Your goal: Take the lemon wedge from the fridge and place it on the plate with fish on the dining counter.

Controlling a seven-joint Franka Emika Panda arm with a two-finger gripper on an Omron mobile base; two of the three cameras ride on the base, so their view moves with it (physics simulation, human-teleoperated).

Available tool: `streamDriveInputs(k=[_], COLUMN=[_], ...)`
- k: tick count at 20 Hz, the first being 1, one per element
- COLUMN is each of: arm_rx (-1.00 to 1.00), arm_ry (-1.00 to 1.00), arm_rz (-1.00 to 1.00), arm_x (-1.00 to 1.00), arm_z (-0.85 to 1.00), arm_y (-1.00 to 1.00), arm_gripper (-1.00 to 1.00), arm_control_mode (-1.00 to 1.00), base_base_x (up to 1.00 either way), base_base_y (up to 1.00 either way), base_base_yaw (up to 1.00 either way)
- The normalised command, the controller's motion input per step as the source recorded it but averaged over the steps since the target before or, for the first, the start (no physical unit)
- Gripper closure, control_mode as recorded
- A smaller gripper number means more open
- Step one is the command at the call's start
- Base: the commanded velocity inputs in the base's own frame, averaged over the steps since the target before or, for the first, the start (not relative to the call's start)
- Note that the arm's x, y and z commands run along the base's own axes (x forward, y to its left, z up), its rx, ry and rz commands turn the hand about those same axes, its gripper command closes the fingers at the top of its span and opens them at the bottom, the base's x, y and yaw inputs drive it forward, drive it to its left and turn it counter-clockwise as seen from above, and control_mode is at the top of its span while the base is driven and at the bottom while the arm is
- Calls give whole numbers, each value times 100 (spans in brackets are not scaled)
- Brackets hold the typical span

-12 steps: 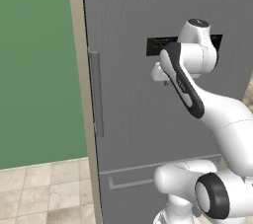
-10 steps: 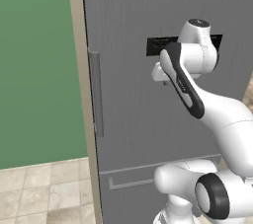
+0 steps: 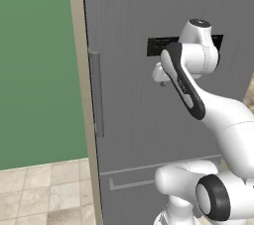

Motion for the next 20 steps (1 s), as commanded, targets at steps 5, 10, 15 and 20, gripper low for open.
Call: streamDriveInputs(k=[5,10,15,20], arm_rx=[0,0,0,-1], arm_ry=[0,-3,-2,-6], arm_rz=[5,4,0,0], arm_x=[-15,-41,-49,-25], arm_z=[0,-4,-12,-13], arm_y=[26,59,91,46], arm_gripper=[-100,-100,-100,-100], arm_control_mode=[-100,-100,-100,-100], base_base_x=[0,0,0,0], base_base_y=[0,0,0,0], base_base_yaw=[0,0,0,0])
